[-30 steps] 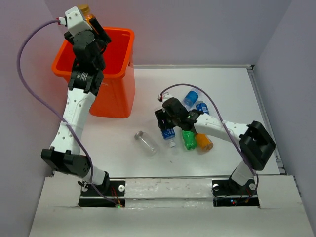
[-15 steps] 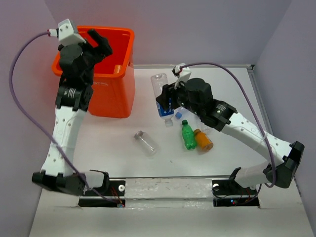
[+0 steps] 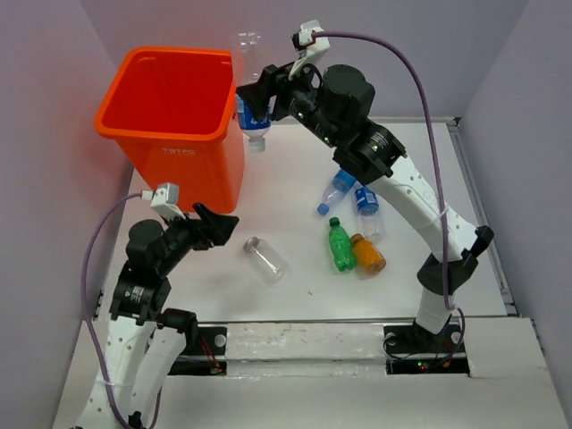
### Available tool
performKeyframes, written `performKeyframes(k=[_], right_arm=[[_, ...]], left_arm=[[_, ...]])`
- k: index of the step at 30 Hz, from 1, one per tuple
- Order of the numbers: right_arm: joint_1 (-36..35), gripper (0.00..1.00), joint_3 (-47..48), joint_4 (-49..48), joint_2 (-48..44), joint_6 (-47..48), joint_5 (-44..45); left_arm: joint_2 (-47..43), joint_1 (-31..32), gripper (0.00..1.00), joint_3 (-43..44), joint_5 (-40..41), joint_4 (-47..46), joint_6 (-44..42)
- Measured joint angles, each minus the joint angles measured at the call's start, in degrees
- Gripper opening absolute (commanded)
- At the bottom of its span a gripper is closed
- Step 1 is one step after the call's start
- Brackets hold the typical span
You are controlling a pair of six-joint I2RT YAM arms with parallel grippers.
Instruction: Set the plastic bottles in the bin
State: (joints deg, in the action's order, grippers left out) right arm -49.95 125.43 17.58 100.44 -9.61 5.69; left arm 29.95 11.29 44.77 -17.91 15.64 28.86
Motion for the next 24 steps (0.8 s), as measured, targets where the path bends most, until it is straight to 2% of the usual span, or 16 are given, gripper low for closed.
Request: performKeyframes(k=[3,5,11,13,15,17,18,20,22,24], right_arm=[[0.0,0.33,10.2,-2.0,6.8,0.8,-0.1],[0.0,0.32,14.9,-6.8,11.2,1.4,-0.1],[0.0,0.31,17.1,-23.5,19.9,4.4,0.3],[0.0,0.25,20.3,-29.1,24.9,5.8,0.3],[0.0,0.24,22.2,-33.8,29.2,6.3,0.0],[0.0,0.32,25.9,-38.9,35.6,6.2,-0.5],[0.0,0.53,26.7,-40.0,37.5,6.1,-0.6],[0.0,0.77,26.6,-41.2,40.6,5.9,-0.6],[0.0,0.95,24.0,-41.5,41.0,6.3,-0.6],[0.0,1.00,23.5,-41.9,40.5,6.8,-0.9]], left_arm=[[-3.6,0.0,0.99,-9.6,-3.2,2.8,3.9],[-5.6,0.0,0.99,-14.6,-5.2,3.8,7.2],[-7.9,0.3,0.99,-22.4,-7.7,2.6,14.1],[-8.0,0.5,0.99,-24.5,-8.0,1.7,15.7],[-7.9,1.0,0.99,-26.1,-7.9,1.0,16.9],[-7.6,1.8,0.99,-27.3,-8.0,0.2,18.0],[-7.2,2.4,0.99,-27.6,-7.9,0.0,18.5],[-6.4,4.1,0.99,-27.8,-7.2,-0.6,19.3],[-6.1,6.4,0.99,-27.9,-5.6,-1.3,20.2],[-5.7,8.7,0.99,-28.2,-3.9,-3.0,21.8]])
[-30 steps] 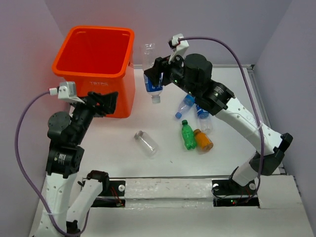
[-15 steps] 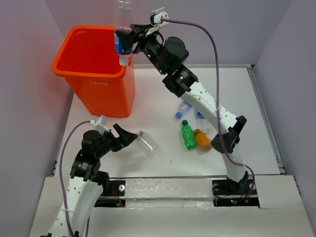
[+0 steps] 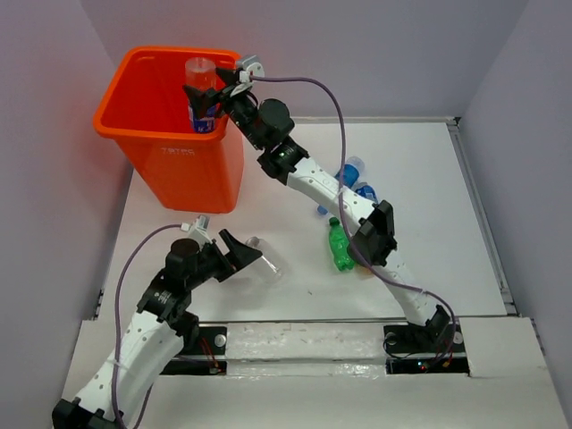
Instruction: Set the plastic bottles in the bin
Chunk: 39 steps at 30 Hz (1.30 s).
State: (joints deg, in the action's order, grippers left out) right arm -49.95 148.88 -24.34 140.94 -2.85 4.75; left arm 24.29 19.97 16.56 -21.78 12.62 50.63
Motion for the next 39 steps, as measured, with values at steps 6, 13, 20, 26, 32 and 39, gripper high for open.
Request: performKeyframes(k=[6,13,20,26,32,39], right_arm=[[0.0,1.00,-3.3,9.6,-7.4,3.1,-3.8],[1.9,1.00,-39.2,15.5,-44.0,4.0,-6.1],[7.4,1.00,-66.3,17.2,-68.1,-0.1,-4.4],[21.6,1.00,-81.0,25.9,-69.0,-9.9,-4.8],[27.8,0.99,-86.7,34.6,-64.6,-15.2,1.8],[32.4,1.00,-86.8,35.2,-61.2,-17.8,4.9]], left_arm=[[11.3,10.6,0.99,-0.5,6.9,-7.6,3.9],[21.9,18.8,0.99,0.7,17.6,-11.3,6.7],[29.7,20.6,0.99,3.5,26.7,-14.3,7.3],[40.7,21.7,0.99,8.5,31.2,-17.3,6.6],[50.0,22.6,0.90,12.7,34.8,-17.5,4.7],[54.2,22.9,0.75,16.8,38.9,-16.2,1.6]])
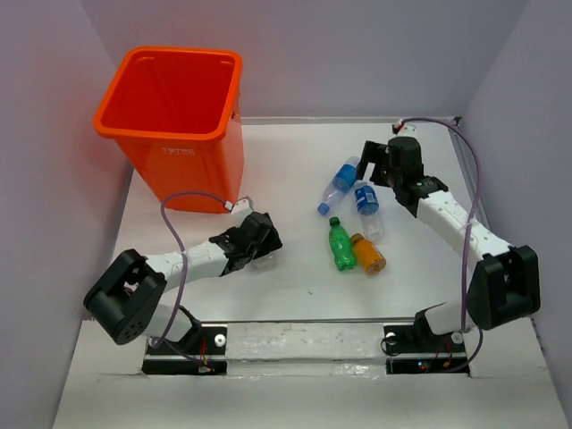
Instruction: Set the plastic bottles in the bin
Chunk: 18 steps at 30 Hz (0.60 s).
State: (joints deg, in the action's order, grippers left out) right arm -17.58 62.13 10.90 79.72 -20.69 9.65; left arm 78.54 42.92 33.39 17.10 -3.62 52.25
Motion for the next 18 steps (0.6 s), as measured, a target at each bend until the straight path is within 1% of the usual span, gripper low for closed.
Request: performKeyframes(k=[4,6,8,10,12,13,14,15,18], right_arm=[[0.4,1.00,1.3,0.1,7.4,-0.4,1.1],[0.9,1.00,2.3,0.5,11.5,-1.0,0.8],[1.2,1.00,4.0,0.9,14.6,-1.4,0.5],[1.7,1.00,6.6,1.1,17.5,-1.7,0.3],[2.3,1.00,8.9,1.2,19.7,-2.1,0.0],[2.4,1.00,10.4,1.1,20.8,-2.5,-0.5],[2.7,1.00,11.8,1.0,22.1,-2.8,-0.7],[2.9,1.00,13.2,0.8,23.2,-3.0,-1.2],[3.3,1.00,16.3,0.4,26.8,-3.6,-2.3]], left_arm=[[-2.8,1.0,0.69,1.7,2.1,3.8,-2.3],[-7.4,2.2,0.66,4.2,3.4,6.8,-4.0],[-11.5,3.2,0.66,8.0,4.5,9.2,-6.2],[-15.9,4.0,0.66,14.8,6.0,10.8,-9.9],[-18.4,4.5,0.66,21.5,7.1,10.9,-13.0],[-18.9,4.6,0.66,24.0,7.7,10.7,-14.6],[-19.4,4.7,0.66,28.8,8.7,9.8,-16.7],[-19.5,4.7,0.66,30.4,9.3,9.4,-17.8],[-18.6,4.6,0.68,39.1,12.3,8.2,-23.3]])
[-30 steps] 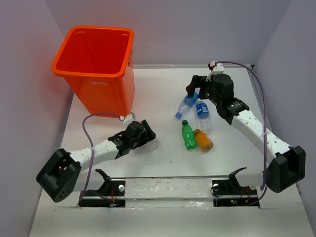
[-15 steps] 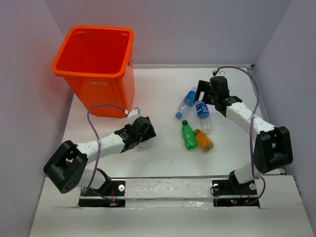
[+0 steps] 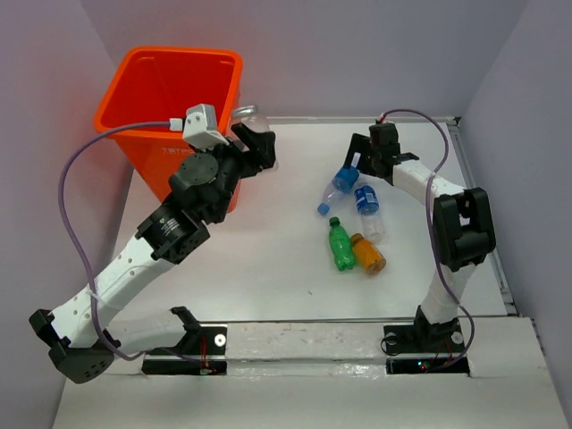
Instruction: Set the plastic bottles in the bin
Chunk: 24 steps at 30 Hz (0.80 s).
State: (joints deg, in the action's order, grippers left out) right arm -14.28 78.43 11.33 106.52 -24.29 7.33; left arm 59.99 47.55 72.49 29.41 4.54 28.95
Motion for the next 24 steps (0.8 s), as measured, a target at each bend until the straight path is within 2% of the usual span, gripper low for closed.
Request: performKeyframes(k=[7,11,16,20,23,24], right_arm=[[0.1,1.00,5.6,0.2,8.3,-0.8,-3.3],[0.1,1.00,7.7,0.7,10.7,-1.0,-5.4],[0.1,1.00,11.6,0.7,14.4,-1.4,-8.7],[0.1,0.95,13.8,0.7,16.7,-1.9,-9.8],[0.1,0.91,14.6,0.7,18.3,-2.6,-10.4],[0.1,0.88,14.8,0.8,18.6,-2.8,-10.6]], left_arm=[[5.9,-2.9,0.68,10.7,4.0,-5.2,-10.9],[11.5,-11.2,0.68,18.4,2.7,-5.8,-13.9],[15.9,-23.9,0.66,22.9,0.1,-6.4,-15.2],[21.1,-31.5,0.67,26.8,-2.6,-6.0,-14.9],[25.9,-35.4,0.84,29.1,-4.1,-5.7,-14.5],[27.1,-36.4,0.96,29.6,-4.3,-5.4,-14.5]])
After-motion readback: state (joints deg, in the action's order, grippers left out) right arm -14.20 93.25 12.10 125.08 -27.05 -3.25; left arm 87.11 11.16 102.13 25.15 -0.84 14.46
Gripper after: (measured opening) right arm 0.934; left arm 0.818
